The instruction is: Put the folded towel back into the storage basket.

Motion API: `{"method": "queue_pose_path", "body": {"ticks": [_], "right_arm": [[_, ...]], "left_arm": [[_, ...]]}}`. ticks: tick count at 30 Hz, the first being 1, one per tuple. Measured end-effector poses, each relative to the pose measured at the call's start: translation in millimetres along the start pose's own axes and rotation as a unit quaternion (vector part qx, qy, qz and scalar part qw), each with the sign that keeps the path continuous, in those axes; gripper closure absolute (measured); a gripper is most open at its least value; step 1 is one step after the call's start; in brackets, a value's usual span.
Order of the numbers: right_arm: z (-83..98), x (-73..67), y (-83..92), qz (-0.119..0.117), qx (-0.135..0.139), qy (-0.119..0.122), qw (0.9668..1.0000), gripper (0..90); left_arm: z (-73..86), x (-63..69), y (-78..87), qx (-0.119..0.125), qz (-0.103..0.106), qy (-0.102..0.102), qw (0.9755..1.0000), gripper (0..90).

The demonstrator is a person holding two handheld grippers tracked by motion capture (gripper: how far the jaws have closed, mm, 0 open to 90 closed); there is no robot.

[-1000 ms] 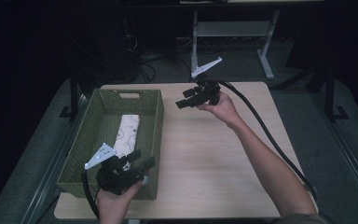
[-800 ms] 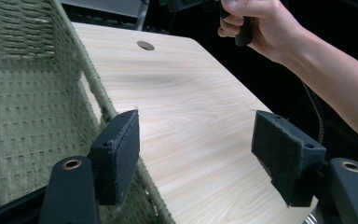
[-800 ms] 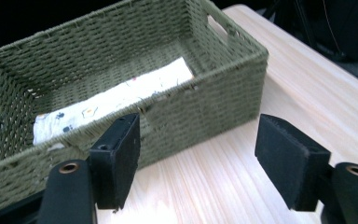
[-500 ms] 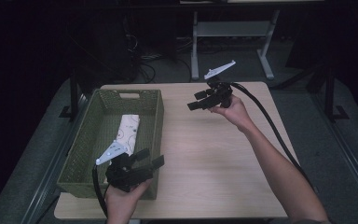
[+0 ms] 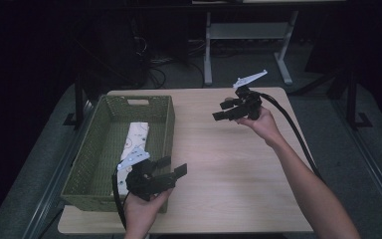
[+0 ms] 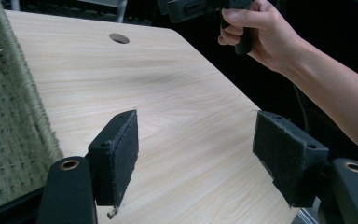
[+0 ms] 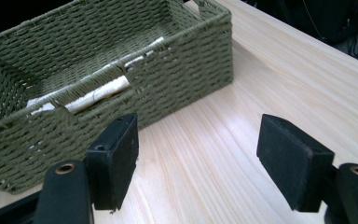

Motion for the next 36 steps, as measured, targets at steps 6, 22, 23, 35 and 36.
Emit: {"method": "queue_pose_path", "body": {"ticks": [6, 22, 23, 35, 36], "right_arm": [[12.7, 6.8, 14.3, 0.012, 0.002, -0.006, 0.9999, 29.6], [41.0, 20.9, 51.9, 0.038, 0.007, -0.023, 0.999, 29.2], [43.0, 21.3, 54.3, 0.04, 0.006, -0.026, 0.9988, 29.2], [63.6, 29.3, 81.1, 0.055, 0.013, -0.037, 0.9977, 29.0], [65.2, 30.0, 83.0, 0.056, 0.014, -0.039, 0.9976, 29.0]], "left_arm": [[1.3, 2.1, -9.3, -0.004, 0.004, 0.002, 1.0, 30.6], [2.6, 6.5, -32.2, -0.019, 0.007, -0.005, 0.9998, 29.6], [2.8, 7.3, -33.7, -0.02, 0.008, -0.005, 0.9998, 29.5], [4.5, 10.0, -52.8, -0.031, 0.008, -0.01, 0.9994, 29.0], [5.1, 9.9, -54.1, -0.033, 0.009, -0.011, 0.9994, 28.8]]}}
Point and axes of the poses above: each handheld gripper's, and its own axes: y roughly backward along the jaws, z roughly out of its underside, x roughly to its right, the point moved 7 cm from there along -y, roughly forward along the jaws, and after that the axes turned 10 degrees about x, right-handed, at the moved point
